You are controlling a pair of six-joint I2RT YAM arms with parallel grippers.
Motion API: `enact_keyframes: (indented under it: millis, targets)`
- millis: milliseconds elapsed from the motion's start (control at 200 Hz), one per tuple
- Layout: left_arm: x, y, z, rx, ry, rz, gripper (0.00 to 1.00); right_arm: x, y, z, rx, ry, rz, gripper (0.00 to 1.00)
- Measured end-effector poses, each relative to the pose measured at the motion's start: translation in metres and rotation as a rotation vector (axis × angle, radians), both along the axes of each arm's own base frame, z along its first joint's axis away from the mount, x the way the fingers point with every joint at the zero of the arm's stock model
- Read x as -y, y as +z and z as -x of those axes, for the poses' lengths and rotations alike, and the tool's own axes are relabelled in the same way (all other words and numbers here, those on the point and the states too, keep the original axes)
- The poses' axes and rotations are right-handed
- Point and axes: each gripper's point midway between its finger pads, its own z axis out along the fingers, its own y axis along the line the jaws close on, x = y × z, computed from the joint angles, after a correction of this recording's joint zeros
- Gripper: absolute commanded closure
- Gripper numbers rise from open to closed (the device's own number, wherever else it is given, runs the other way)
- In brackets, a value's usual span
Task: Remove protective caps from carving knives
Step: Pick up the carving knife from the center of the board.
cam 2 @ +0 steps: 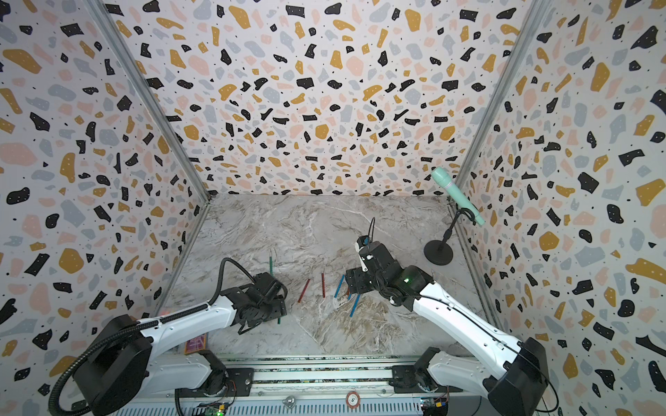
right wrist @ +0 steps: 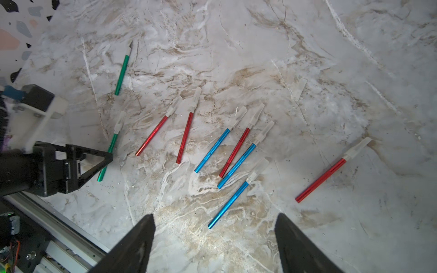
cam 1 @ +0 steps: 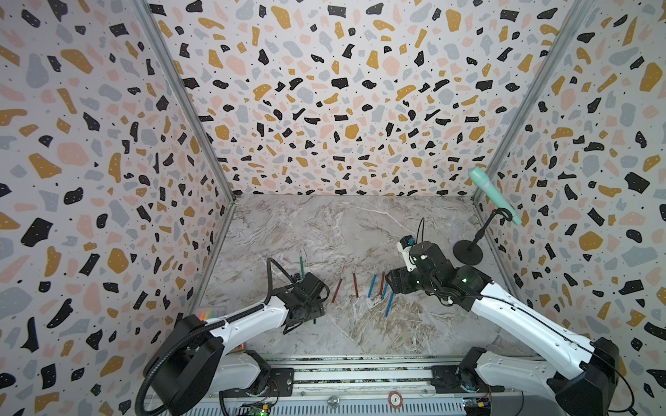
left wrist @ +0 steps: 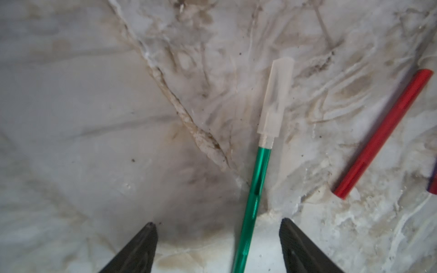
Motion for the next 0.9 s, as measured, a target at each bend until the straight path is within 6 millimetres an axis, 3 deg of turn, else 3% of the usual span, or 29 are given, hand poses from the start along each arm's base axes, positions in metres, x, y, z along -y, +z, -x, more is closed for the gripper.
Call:
enact_keyframes:
  millis: [290, 576, 751, 901]
  targets:
    - [0.002, -0.007, -0.006, -0.088, -0.017, -0.093, 0.34, -0.002, 0.009, 0.014, 0.026, 0.011, -0.022, 0.19]
    - [0.021, -0.009, -0.015, -0.138, -0.122, -0.1, 0.55, -0.004, 0.021, 0.027, 0.04, 0.025, -0.039, 0.19]
    - [0.02, -0.015, -0.012, -0.153, -0.167, -0.112, 0.59, -0.008, 0.03, 0.032, 0.055, 0.033, -0.052, 0.19]
    - [0.017, -0.017, -0.009, -0.134, -0.19, -0.12, 0.71, -0.007, 0.031, 0.036, 0.052, 0.031, -0.053, 0.19]
